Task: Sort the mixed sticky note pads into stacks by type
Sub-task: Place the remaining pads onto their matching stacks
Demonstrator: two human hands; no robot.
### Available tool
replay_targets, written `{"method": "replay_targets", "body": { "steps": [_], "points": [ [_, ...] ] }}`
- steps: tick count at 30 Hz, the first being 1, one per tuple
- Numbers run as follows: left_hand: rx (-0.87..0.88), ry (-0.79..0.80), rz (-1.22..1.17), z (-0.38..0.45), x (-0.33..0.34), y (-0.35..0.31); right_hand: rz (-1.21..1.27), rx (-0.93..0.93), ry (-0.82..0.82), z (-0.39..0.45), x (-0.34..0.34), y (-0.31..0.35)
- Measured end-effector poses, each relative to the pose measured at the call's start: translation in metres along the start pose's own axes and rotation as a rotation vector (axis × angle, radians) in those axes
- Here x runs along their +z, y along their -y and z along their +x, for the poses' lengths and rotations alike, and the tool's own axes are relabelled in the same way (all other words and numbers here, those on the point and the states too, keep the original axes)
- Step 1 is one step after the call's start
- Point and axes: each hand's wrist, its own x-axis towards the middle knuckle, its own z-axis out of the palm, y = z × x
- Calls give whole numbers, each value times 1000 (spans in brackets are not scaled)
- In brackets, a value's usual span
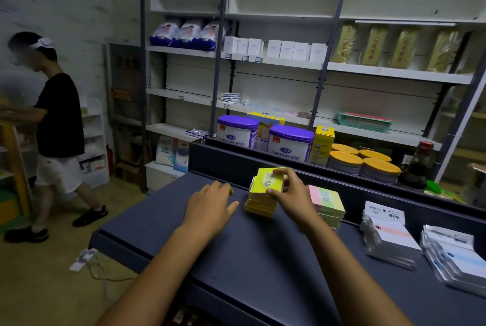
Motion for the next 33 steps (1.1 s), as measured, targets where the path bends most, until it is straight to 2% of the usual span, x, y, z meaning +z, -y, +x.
{"method": "replay_targets", "body": {
  "steps": [5, 14, 17, 20, 23, 26, 33],
  "points": [
    [4, -3, -12, 7, 5, 5, -91, 31, 10, 17, 10, -8],
    [3, 19, -24, 6, 12, 7, -611, 14, 24, 26, 19, -24],
    [13, 22, -28, 6, 12, 4, -673, -33, 26, 24, 19, -23],
    [30, 24, -37, 5, 10, -5, -634, -78, 31, 16, 11, -19],
    [61, 12, -47, 4, 8, -20, -555, -145, -12, 1, -7, -15],
    [90, 4, -51, 1, 6, -41, -591, -189, -47, -18, -36, -15],
    [187, -7, -109, -12, 4, -125, -717, -129, -73, -73, -136, -33]
  ]
}}
